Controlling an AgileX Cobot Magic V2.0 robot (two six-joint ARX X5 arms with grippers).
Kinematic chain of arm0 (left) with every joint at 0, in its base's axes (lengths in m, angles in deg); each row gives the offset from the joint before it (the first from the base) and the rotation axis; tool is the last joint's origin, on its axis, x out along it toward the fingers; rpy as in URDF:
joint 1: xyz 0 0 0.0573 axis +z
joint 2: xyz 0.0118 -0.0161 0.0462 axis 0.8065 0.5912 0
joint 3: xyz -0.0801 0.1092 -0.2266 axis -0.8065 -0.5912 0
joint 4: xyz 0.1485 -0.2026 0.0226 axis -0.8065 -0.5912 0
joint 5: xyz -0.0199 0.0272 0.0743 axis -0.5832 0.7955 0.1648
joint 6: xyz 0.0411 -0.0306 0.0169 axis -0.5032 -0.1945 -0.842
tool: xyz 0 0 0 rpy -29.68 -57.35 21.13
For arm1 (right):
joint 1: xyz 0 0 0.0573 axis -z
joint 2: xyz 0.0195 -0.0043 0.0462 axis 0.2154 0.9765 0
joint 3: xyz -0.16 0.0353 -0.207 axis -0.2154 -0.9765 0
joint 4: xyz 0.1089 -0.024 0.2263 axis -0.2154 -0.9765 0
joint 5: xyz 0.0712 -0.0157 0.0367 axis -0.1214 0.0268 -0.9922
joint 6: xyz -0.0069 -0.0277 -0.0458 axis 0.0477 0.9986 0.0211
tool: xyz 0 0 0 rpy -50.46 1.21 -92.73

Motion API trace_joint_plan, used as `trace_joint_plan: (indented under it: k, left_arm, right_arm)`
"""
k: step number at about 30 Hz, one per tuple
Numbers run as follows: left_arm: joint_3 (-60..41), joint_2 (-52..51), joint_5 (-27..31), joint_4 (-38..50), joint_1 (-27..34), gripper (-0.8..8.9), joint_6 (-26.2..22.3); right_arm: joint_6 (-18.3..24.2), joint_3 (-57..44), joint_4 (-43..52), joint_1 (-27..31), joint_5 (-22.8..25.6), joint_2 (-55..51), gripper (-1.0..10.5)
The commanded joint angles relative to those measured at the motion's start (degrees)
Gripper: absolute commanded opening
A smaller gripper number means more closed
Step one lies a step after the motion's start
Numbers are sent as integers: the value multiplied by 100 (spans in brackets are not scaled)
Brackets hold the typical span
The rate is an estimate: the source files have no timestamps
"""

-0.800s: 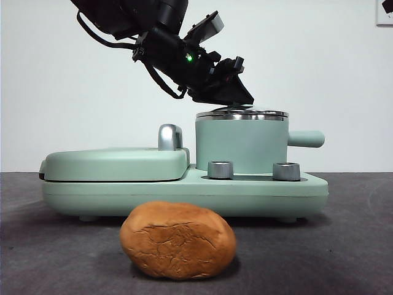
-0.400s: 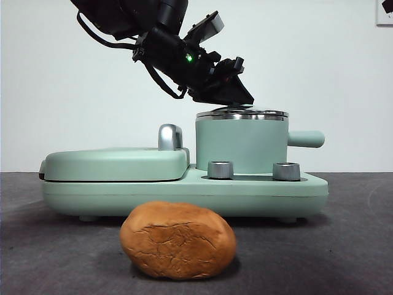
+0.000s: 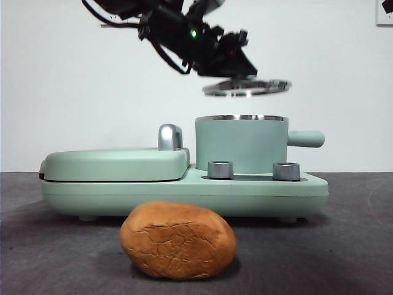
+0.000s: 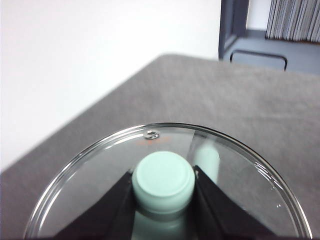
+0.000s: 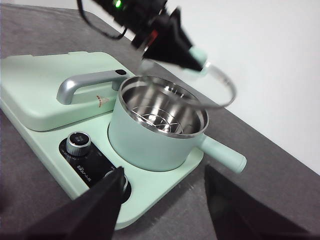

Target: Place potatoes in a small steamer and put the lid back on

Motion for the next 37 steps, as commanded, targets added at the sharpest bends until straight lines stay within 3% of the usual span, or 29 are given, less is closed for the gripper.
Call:
trace_joint_plan:
  k: [1, 5, 10, 14, 19, 22, 30, 37]
  left_arm:
    - [358, -107, -2, 11, -26, 15, -26]
    - [531, -407, -4, -459, -24, 15, 77]
    - [570, -957, -44, -1777, 37, 15, 164]
    - [566, -1303, -35, -2874, 127, 17, -144]
    - [542, -1633, -142, -3574, 247, 18, -380]
    - [330, -1915, -426, -3611, 348, 18, -376]
    - [-1113, -3191, -435, -3324, 645, 18, -175]
    - [-2863, -4750, -278, -2824, 940, 18, 297]
  right_arm:
    - [20, 96, 35, -24, 13, 22, 255]
    - [20, 96, 37, -24, 13, 22, 255]
    - [20, 96, 37, -24, 11, 22, 255]
    - [-17, 96, 37, -24, 9, 22, 255]
    - [-387, 96, 37, -35, 13, 22, 255]
    - [-507, 96, -26, -101, 219, 22, 258]
    - [-339, 160, -619, -540, 437, 55, 288]
    - [-173, 363, -997, -1659, 518, 529, 301]
